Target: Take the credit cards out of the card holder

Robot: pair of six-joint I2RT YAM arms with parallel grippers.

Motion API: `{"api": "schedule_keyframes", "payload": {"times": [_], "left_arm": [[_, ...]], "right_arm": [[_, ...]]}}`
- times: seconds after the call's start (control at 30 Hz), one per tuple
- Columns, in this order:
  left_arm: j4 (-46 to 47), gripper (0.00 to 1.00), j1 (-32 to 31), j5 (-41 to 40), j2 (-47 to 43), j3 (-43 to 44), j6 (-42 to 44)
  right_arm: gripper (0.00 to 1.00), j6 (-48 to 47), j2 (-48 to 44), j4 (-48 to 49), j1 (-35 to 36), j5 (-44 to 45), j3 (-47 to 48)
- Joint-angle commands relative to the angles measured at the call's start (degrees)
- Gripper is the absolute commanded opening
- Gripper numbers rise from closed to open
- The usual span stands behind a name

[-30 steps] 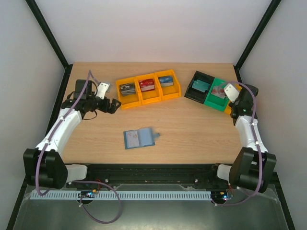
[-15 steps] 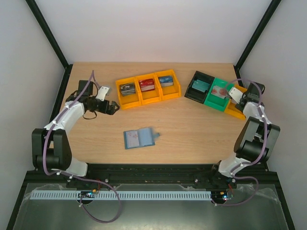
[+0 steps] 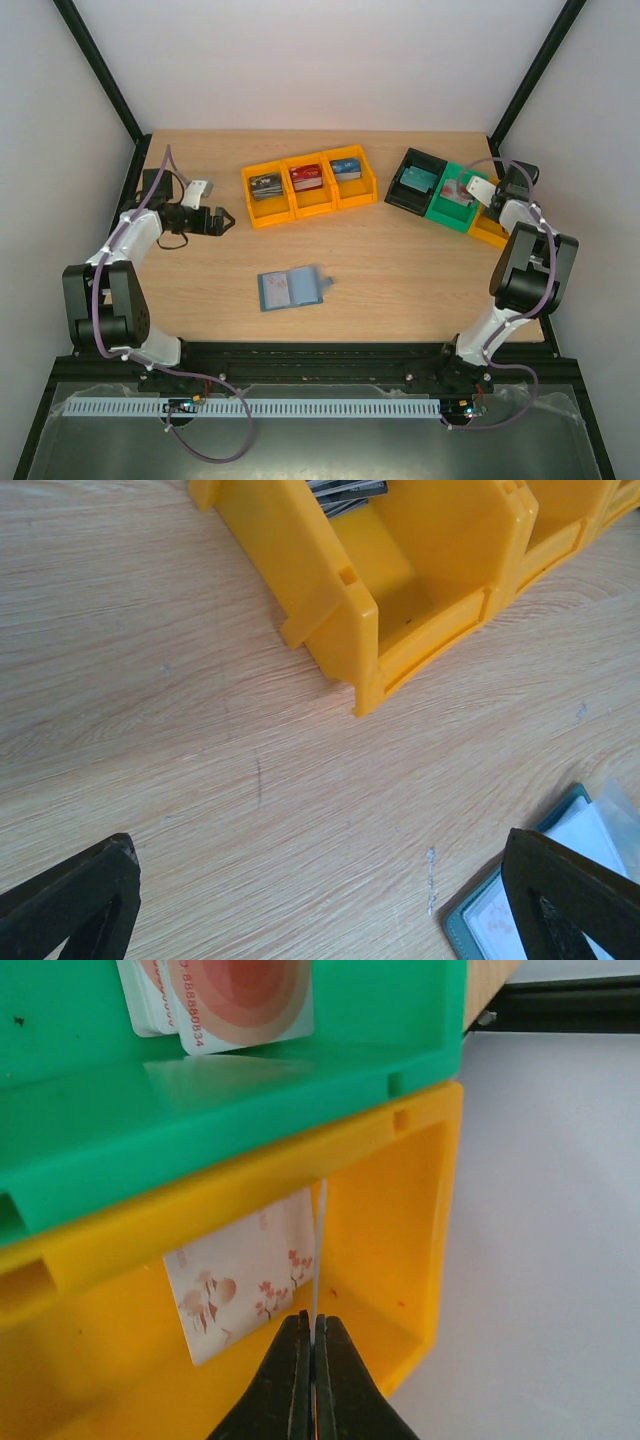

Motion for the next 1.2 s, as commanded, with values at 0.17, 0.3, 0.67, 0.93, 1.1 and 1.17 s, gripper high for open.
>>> {"api": "schedule_keyframes", "payload": {"times": [0.17,0.3,0.67,0.93,1.1,1.17], "left_arm": [[-1.0,0.99,0.2,2.3,1.0,1.2,0.6],[-1.1,0.99,0.2,2.7,1.4,1.2,0.7],[-0.9,0.99,0.2,2.6,2.3,1.3,0.6],[-1.0,0.99,0.2,2.5,2.0,0.9,1.0],[-1.1,0.99,0.2,3.2,1.7,0.8,1.3],[-1.1,0.99,0.2,3.4,1.5,0.7,1.5]], "right_arm": [[0.02,-0.1,5.4,1.7,1.4,3.0,2.2],[0.02,-1.2,6.2,2.8,1.5,2.7,2.3],[0.20,-6.0,8.0,5.0,2.4,4.6,1.1],[0.41,-6.6,6.8,5.2,2.4,5.8,-0.3],[0.71,-3.7,4.7,4.1,2.4,3.5,-0.2],[0.74,-1.8,3.6,3.7,2.4,2.6,-0.1]]}}
